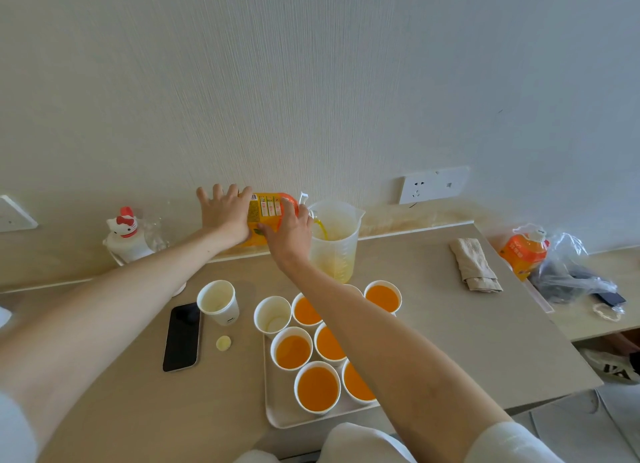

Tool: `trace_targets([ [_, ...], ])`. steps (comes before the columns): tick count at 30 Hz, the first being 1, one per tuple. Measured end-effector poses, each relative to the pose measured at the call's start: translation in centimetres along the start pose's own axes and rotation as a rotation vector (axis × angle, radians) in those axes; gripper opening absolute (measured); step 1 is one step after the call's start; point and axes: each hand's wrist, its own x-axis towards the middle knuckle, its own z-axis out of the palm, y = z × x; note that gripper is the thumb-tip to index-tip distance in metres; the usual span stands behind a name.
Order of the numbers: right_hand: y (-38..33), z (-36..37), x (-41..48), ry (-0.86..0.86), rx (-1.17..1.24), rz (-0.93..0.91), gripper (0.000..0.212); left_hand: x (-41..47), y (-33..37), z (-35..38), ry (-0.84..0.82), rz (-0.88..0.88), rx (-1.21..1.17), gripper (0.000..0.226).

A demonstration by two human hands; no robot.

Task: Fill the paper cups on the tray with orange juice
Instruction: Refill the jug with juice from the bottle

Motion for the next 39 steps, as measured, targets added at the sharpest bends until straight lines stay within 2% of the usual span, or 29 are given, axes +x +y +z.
trace_targets([
  [39, -0.11, -0.12, 0.03, -0.014, 0.002, 0.013, 0.068, 0.07, -0.08, -0.11, 0.011, 0.023, 0.003, 0.077],
])
